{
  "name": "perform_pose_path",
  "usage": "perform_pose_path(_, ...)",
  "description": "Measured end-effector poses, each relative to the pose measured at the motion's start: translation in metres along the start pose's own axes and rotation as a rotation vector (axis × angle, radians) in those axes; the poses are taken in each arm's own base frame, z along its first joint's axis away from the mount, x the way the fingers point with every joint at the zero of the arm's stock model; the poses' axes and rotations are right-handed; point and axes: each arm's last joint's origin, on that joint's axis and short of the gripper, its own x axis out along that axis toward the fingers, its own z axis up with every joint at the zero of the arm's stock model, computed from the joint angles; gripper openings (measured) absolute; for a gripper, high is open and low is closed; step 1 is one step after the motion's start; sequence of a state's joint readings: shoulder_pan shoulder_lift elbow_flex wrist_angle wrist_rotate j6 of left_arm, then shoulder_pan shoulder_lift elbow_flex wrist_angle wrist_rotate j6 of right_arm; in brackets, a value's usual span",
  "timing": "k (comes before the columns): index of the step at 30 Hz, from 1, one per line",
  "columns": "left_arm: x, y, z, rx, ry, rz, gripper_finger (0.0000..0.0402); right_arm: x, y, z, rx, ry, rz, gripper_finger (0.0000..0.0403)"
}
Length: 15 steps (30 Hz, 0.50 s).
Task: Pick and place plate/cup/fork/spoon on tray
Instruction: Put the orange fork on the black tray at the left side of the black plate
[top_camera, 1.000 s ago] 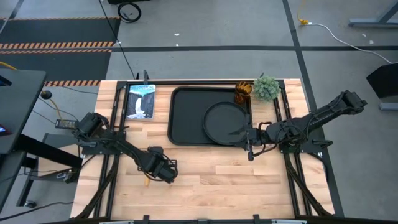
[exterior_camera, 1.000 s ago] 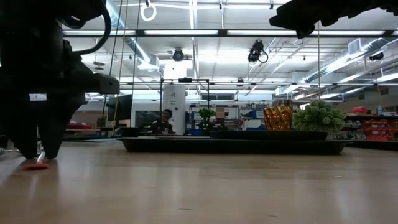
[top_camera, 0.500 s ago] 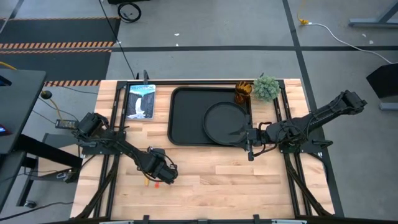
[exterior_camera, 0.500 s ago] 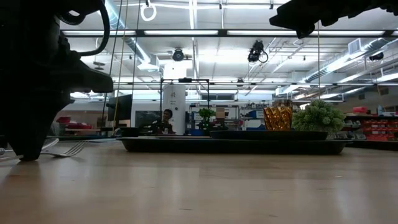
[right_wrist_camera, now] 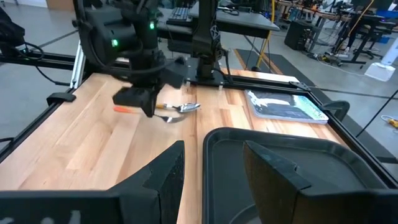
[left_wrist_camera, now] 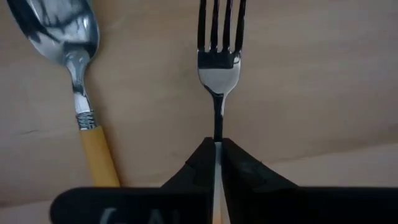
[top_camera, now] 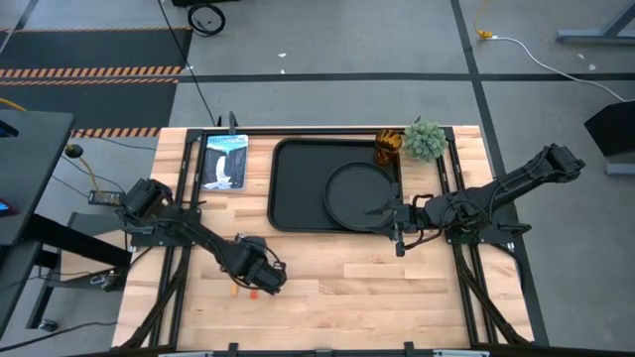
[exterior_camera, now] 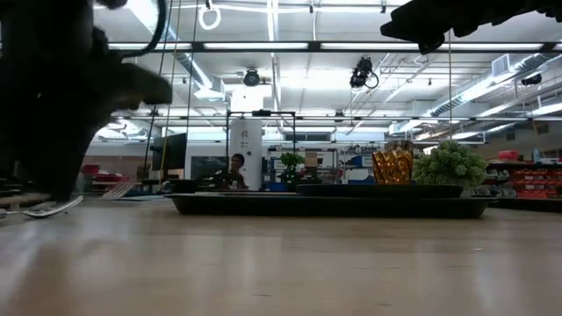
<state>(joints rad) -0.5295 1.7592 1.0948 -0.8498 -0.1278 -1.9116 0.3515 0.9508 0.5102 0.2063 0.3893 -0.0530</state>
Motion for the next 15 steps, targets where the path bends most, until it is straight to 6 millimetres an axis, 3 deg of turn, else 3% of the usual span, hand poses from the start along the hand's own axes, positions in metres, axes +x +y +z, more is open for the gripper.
perform_pose_path(7,-0.04,-0.021,0.021,-0.008,-0.156,-0.002,0.0021,0.0,0.0,0.0,-0.002,-0.002,0.0,0.0171)
perform_pose_path(11,-0.046,-0.032,0.057,-0.016,-0.251,-0.003,0.0021,0.0,0.0,0.0,-0.01,-0.002,-0.001,0.0171)
perform_pose_path(15,-0.038,-0.044,0.104,-0.006,-0.269,-0.018,0.0019,0.0,0.0,0.0,-0.027,-0.002,-0.002,0.0171)
